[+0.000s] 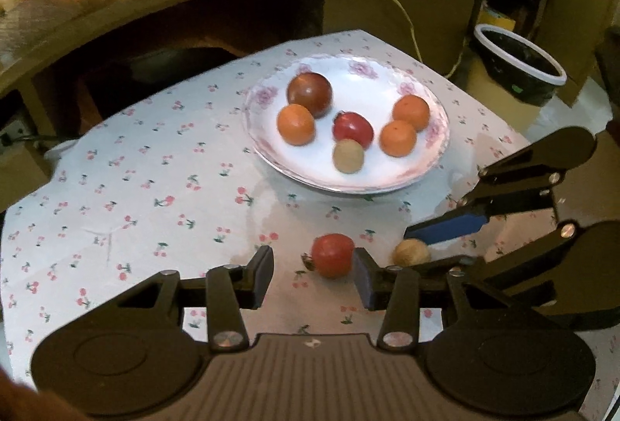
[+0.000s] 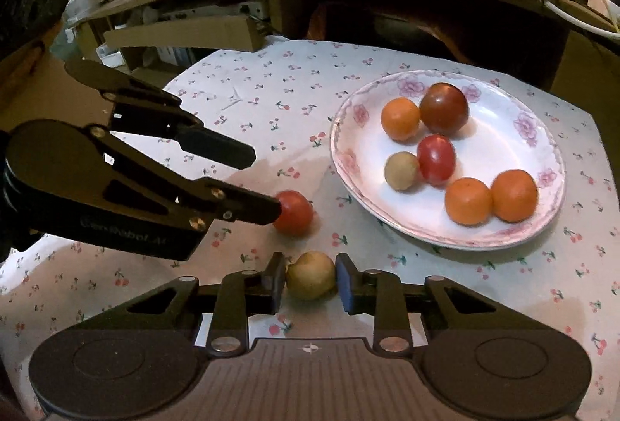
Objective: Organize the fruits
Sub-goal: 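Grasp the red tomato with the left gripper while the right grasps the other tan fruit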
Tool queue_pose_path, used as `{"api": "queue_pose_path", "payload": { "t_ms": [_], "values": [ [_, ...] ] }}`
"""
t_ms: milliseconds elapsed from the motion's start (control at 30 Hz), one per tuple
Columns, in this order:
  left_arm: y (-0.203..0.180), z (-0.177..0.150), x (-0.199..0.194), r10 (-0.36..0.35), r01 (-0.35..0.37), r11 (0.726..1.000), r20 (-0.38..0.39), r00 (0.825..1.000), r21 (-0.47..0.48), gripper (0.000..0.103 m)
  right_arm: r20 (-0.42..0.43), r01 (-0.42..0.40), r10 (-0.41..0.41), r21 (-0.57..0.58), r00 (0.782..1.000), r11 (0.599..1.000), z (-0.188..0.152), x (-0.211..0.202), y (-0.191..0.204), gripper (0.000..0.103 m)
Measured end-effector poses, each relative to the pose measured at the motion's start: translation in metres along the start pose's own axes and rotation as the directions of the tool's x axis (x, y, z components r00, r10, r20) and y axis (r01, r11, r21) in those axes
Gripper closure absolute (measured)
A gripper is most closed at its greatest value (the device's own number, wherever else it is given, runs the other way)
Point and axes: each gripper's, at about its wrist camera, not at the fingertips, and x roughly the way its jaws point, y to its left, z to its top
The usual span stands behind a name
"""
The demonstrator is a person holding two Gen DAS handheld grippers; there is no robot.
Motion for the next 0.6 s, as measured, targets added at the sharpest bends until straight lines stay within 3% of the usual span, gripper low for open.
{"api": "queue_pose_path", "payload": {
  "t_ms": [467, 600],
  "values": [
    [-0.012, 0.002, 0.027, 0.027, -0.027, 0.999, -0.010, 1.000, -0.021, 0.054, 0.000, 0.071, -0.072, 0.025, 0.997, 0.997, -0.017, -0.021, -0.021, 0.073],
    [-0.015, 0.004, 0.028, 0.041, -0.041, 0.999, -0.001, 0.999, -0.030, 0.062, -0.003, 0.074, -0.074, 0.036, 0.997, 0.997, -0.018, -0.022, -0.027, 0.073]
  ]
}}
